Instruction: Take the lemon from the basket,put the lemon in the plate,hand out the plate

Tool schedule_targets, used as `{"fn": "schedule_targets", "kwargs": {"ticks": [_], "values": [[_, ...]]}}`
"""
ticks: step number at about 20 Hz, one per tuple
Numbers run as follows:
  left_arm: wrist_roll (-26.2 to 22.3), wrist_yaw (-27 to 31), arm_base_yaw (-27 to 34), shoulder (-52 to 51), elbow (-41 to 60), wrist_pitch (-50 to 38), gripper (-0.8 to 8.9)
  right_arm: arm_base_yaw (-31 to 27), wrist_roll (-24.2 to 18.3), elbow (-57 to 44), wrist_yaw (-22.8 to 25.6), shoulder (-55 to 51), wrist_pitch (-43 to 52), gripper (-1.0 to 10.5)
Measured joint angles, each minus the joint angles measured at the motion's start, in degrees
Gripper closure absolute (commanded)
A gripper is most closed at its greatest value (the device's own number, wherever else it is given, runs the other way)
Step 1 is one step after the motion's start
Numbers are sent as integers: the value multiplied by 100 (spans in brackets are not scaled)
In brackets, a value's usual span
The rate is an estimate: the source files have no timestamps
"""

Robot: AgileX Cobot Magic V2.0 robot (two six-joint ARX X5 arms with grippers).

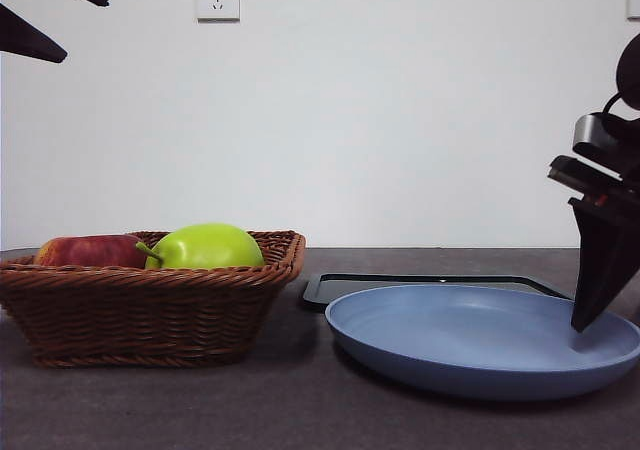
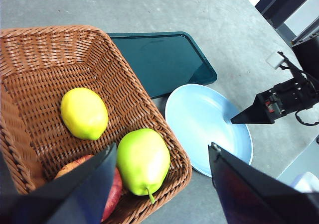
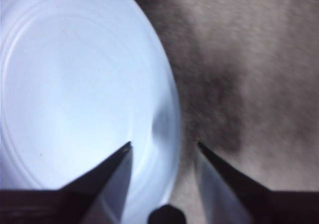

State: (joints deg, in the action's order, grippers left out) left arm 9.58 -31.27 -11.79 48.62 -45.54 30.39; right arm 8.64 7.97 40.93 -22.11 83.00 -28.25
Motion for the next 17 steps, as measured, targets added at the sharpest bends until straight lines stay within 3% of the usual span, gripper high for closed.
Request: {"fn": "schedule_targets", "kwargs": {"ticks": [5,9,17], "values": [[0,0,0,2,0,2,488,-4,81,0,13,2,-9,944],[68,0,-2,0,0,0,487,-2,149,4,-35,-81,-17,943],[398,354,-254,658,-564,87,449,-2,170,4,-22,-1725,-737,943]]}}
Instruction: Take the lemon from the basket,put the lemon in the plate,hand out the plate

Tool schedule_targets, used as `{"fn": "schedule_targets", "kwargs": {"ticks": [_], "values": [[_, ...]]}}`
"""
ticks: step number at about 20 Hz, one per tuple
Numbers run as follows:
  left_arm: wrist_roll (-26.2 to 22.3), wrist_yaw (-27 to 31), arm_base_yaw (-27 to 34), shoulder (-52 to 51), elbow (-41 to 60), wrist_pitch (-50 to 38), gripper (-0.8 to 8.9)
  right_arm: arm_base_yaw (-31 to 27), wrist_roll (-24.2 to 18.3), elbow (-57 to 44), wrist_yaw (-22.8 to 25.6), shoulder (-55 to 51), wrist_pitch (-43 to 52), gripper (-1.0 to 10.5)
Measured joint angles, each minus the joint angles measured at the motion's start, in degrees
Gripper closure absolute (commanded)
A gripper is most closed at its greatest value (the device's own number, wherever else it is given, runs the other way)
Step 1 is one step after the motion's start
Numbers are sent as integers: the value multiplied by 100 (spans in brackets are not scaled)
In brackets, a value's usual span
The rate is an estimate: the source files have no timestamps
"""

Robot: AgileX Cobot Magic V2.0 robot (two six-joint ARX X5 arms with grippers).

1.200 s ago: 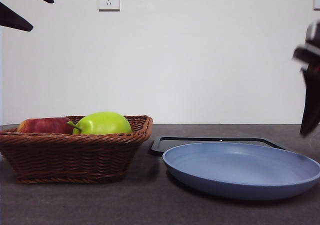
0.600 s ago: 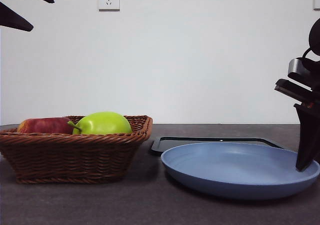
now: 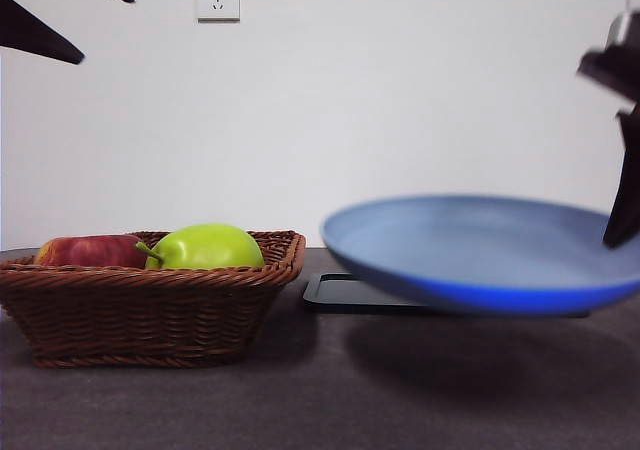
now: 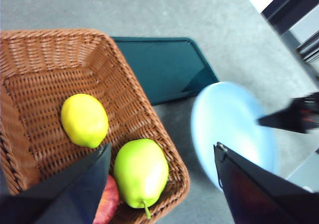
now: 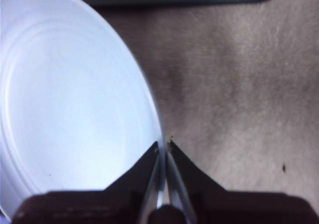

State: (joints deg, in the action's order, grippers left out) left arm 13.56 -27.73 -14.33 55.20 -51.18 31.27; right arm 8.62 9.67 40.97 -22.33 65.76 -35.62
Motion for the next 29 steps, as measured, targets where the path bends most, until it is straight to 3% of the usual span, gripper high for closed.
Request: {"fn": "schedule_targets", "kwargs": {"ticks": [10,17,26,29], "values": [[-457,2380,-1040,2420,-1635,531,449,-2,0,0,2,-1523,-470,943],[-463,2562,-1174,3934,-1707,-52,449,-2,20,0,2,-1788,-511,943],[-564,2627,-1185,4612,-1707,-367,455,-2,20,0,2,-1788,-638,943],[-568,2675,-1185,4612,-1707,-337,636,-2,20,0,2,-1788,-638,943]]}}
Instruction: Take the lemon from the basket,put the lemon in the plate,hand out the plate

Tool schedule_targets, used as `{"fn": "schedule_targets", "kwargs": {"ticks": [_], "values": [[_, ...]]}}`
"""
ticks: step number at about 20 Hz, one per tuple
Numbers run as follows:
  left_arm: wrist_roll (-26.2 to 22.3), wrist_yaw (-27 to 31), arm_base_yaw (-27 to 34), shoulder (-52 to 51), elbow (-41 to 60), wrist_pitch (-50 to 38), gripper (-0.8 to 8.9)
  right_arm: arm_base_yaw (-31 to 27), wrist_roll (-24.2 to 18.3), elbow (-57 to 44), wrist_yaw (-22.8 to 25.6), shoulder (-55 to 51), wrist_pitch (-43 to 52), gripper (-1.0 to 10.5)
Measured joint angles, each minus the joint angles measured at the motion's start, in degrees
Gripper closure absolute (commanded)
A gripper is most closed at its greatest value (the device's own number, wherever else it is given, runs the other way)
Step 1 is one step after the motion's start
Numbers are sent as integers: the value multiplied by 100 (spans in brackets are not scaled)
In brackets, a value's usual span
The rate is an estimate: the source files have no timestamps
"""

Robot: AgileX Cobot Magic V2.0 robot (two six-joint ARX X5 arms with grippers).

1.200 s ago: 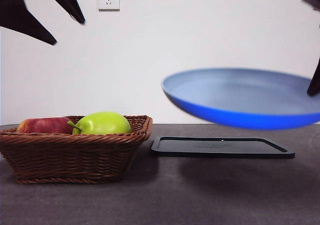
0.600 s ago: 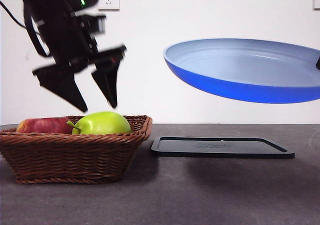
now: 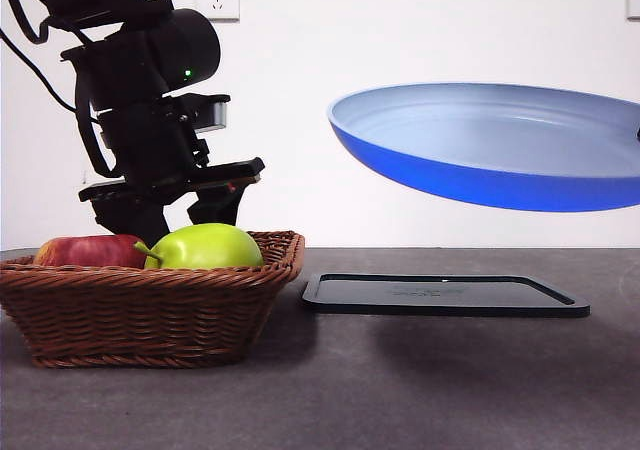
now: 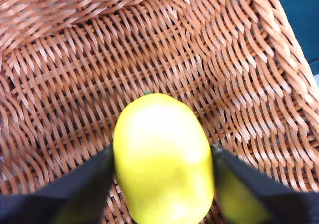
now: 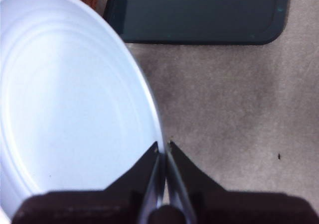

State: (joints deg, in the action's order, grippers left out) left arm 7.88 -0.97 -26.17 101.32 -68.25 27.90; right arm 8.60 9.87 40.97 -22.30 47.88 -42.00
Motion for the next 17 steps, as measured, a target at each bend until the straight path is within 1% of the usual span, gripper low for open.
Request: {"fn": "schedule_targets", "kwargs": {"ticks": [2,4,5,7,9,11,12,14,17], "values": [[-98,0,0,-7,0,0,636,0,2,0,0,0,0,943],[-144,28,13,-208,0,199,636,0,48,0,0,7,2,943],[-149,37,15,-522,0,271,636,0,129,0,-2,48,4,943],[-175,15,13,-1521,-2,376,636,0,326,0,0,297,4,943],[-186,-269,-79,-2551,-2,492,636,2,400,0,-4,693,50,943],[-181,-616,-415,-3425,-9,498,636,122,433,0,0,994,144,943],[-168,-723,-673,-3665,-39,496,636,256,455,0,-2,1095,216,943],[-83,-767,-1237,-3646,-68,498,636,501,496,0,-2,1150,345,943],[-48,-763,-1893,-3176,-66,433,636,664,518,0,-4,1154,348,943]]}}
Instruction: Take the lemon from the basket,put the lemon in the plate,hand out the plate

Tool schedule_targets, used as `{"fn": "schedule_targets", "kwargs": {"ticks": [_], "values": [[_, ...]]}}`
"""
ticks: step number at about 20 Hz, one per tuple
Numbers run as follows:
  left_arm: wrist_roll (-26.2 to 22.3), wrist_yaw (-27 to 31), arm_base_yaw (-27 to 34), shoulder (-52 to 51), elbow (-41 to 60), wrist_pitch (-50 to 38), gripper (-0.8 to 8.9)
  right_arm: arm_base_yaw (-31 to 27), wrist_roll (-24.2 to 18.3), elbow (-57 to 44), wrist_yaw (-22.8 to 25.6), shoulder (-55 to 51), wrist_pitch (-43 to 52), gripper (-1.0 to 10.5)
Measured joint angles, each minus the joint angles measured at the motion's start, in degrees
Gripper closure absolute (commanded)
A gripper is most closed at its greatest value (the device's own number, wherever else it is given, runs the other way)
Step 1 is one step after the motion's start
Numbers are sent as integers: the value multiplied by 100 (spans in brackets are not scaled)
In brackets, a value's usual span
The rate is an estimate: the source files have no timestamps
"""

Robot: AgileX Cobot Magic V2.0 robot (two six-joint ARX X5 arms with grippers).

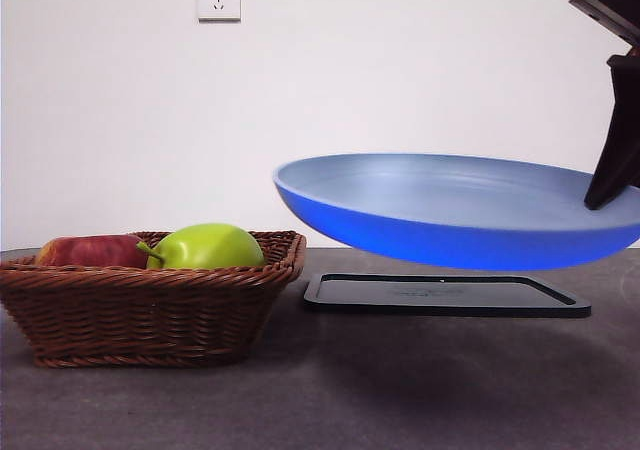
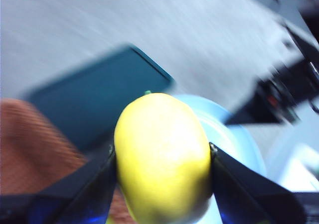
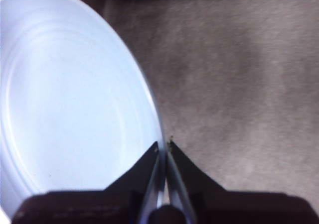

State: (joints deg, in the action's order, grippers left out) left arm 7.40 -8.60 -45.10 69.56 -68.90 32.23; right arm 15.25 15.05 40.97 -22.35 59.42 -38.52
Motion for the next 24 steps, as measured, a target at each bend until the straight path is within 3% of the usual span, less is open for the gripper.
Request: {"fn": "schedule_targets", "kwargs": {"ticks": [4,10,15,24], "values": [[15,352,-686,855,0,-68,636,13,17,0,-70,0,-11,943],[15,407,-1139,2024,2,-214,633,13,17,0,-133,0,-76,943],[15,612,-1224,2072,2,-317,458,13,17,0,-131,0,-170,943],[125,584,-1233,1899,2,-332,450,13,24,0,-122,2,-240,944]]}}
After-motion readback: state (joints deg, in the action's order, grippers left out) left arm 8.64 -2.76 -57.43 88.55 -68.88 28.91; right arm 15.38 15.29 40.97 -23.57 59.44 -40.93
